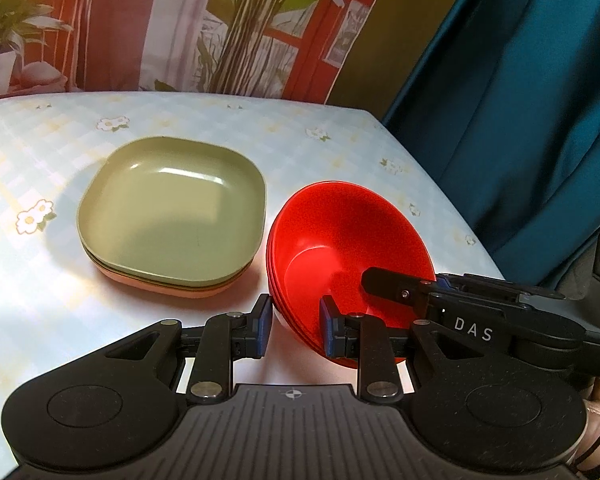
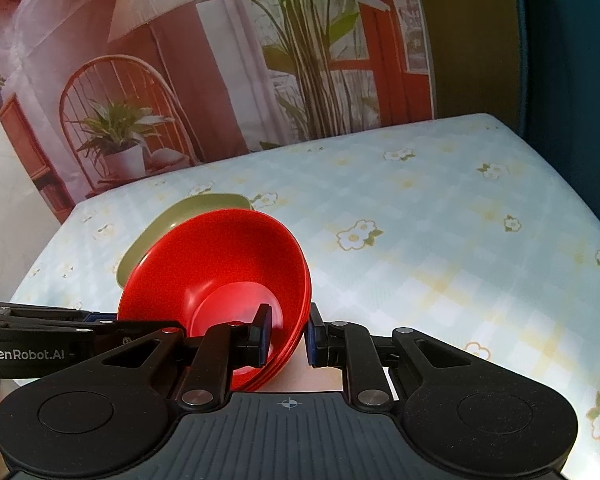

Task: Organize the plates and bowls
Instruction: 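Carry the nested red bowls with the left gripper onto the plate stack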

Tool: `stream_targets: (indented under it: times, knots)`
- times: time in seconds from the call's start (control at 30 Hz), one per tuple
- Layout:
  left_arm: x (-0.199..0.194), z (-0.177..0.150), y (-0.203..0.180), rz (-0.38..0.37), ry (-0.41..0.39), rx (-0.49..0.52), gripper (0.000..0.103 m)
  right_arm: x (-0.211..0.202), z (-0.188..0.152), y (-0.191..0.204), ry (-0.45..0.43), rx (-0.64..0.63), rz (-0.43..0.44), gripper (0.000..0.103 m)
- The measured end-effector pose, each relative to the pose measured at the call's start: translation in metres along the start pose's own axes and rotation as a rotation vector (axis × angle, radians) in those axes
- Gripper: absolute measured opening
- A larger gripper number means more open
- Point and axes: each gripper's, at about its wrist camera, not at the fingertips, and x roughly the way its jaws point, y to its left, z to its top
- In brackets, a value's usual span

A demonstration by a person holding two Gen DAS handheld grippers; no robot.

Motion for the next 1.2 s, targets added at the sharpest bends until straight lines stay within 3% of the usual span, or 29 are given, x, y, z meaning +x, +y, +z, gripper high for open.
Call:
stream_targets:
  times: [0.5,1.2]
  knots:
    - [-0.021,-0.002,0.012,0.004,-0.048,-0.044,0.027,0.005,0.017,0.018,-0.01,-0.034,0.024,0.016]
    - [-0.016,0.036,0.063,0.065,-0.057,-0.114,0.027,0.069,0.058,0.06,0.016,-0.117,0.074,0.016]
